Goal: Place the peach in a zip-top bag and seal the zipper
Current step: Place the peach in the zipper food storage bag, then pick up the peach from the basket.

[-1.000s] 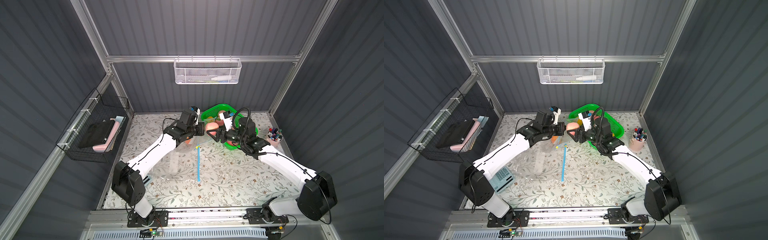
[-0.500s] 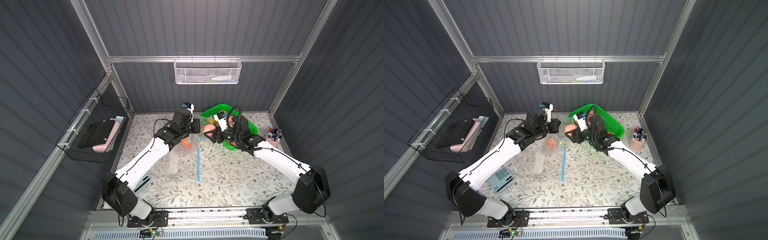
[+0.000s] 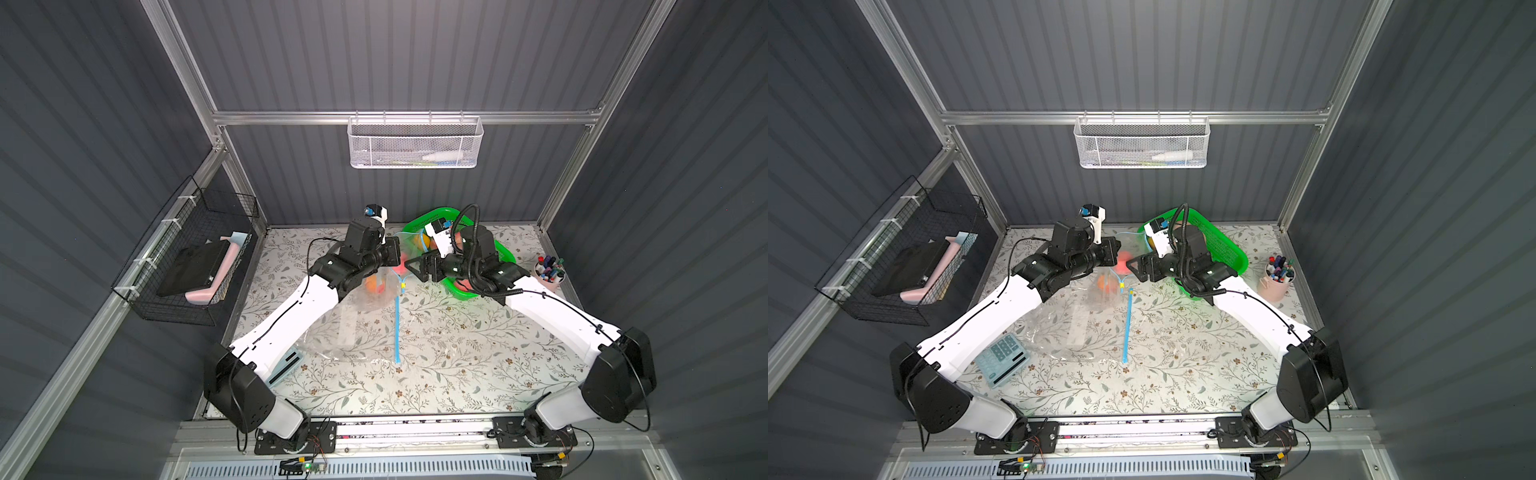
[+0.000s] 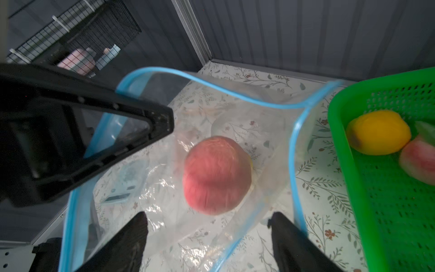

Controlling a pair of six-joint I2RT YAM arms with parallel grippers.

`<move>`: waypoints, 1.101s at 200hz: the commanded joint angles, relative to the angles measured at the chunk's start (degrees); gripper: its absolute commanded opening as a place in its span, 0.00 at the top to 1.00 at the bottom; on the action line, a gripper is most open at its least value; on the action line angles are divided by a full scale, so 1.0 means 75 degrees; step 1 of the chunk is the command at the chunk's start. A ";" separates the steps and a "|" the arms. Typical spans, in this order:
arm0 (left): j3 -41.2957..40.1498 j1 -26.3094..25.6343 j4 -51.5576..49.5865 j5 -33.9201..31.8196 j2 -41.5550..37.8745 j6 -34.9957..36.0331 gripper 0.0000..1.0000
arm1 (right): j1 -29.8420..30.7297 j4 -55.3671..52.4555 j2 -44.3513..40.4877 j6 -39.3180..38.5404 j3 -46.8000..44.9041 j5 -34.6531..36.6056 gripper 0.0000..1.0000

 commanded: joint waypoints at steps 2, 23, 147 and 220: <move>-0.0110 0.0047 -0.0002 -0.0266 -0.0114 0.0076 1.00 | 0.0037 0.0452 -0.0456 0.0295 -0.0054 0.0153 0.16; -0.0161 0.0041 -0.0021 -0.0439 -0.0177 0.0109 1.00 | 0.0037 0.0738 -0.0818 0.0430 -0.0224 0.0608 0.15; -0.0769 0.0058 -0.0520 -0.1901 -0.2093 0.0637 0.99 | -0.0377 0.0541 -0.0801 0.1253 -0.0670 0.3818 0.01; -0.0497 0.0056 -0.1182 -0.1850 -0.1969 0.0890 0.96 | -0.1501 -0.0705 0.1379 0.1907 0.0311 0.3975 0.06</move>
